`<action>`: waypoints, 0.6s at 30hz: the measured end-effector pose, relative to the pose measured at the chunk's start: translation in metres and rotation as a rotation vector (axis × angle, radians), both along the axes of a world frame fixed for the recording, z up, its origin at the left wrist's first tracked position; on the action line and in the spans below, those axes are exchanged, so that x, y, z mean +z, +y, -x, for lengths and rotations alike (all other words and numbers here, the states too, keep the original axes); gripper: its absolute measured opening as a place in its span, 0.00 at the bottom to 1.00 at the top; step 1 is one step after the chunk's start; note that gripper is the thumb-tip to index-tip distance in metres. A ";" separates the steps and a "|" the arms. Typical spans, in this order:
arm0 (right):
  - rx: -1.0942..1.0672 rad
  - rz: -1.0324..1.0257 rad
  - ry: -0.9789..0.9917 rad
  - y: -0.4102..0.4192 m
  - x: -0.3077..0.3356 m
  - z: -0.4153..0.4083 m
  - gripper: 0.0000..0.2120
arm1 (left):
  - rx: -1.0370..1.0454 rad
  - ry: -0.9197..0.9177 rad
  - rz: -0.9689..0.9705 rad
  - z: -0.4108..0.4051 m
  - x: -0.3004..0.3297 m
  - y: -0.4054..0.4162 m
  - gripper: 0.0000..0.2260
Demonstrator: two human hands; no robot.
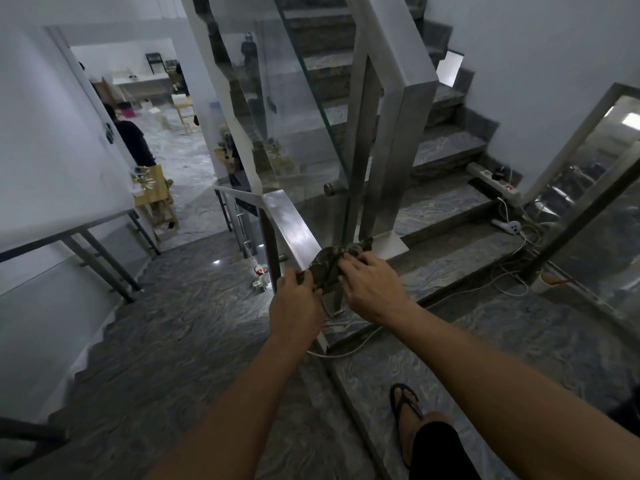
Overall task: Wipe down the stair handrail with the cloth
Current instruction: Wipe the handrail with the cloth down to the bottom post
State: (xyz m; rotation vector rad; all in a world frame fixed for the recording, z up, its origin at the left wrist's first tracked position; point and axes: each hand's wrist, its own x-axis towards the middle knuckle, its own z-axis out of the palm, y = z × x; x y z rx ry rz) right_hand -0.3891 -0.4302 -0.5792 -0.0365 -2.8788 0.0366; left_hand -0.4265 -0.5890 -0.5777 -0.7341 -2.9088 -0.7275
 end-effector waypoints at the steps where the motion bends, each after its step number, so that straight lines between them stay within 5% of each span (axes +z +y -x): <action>1: 0.018 -0.013 0.013 0.006 -0.003 0.000 0.13 | -0.018 0.033 0.027 0.002 -0.001 0.000 0.16; 9: -0.009 0.010 0.002 0.060 0.002 0.001 0.11 | -0.149 0.238 0.269 -0.002 0.006 0.045 0.08; 18: -0.158 0.099 0.059 0.113 -0.009 -0.007 0.04 | -0.283 0.200 0.324 -0.002 0.013 0.100 0.09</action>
